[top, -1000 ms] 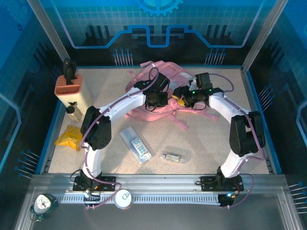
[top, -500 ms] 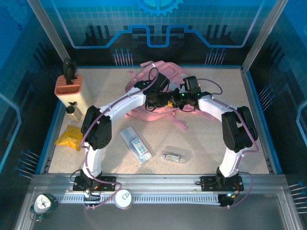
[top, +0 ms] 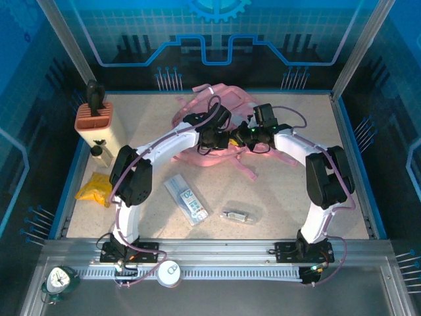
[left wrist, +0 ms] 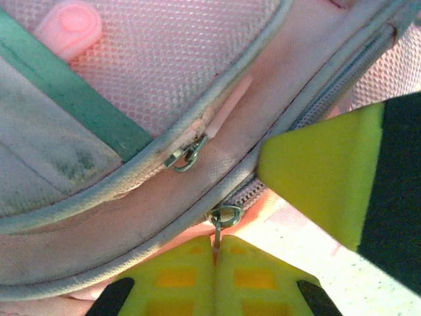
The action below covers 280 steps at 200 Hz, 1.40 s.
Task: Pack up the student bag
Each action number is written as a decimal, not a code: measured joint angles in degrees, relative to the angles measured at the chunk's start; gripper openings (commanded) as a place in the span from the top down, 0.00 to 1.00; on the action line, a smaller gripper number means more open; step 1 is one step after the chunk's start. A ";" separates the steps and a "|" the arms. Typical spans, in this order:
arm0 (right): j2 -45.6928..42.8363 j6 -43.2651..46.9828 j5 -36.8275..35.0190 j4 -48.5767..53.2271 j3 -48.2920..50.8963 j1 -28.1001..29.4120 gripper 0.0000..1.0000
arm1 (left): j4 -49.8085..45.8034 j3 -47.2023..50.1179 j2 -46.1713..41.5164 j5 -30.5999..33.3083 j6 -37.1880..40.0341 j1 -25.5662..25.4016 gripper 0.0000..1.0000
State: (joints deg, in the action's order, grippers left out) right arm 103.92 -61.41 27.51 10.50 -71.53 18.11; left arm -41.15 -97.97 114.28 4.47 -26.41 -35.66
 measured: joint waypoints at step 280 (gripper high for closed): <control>-0.04 -4.57 -7.56 -3.32 3.43 4.98 0.45 | -5.46 7.41 -1.05 0.42 -5.62 2.08 0.69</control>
State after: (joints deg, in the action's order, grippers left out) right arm 103.88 -65.98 19.94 7.18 -68.10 23.09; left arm -46.61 -90.56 113.23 4.89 -32.03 -33.58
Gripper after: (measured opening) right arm 0.560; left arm 0.303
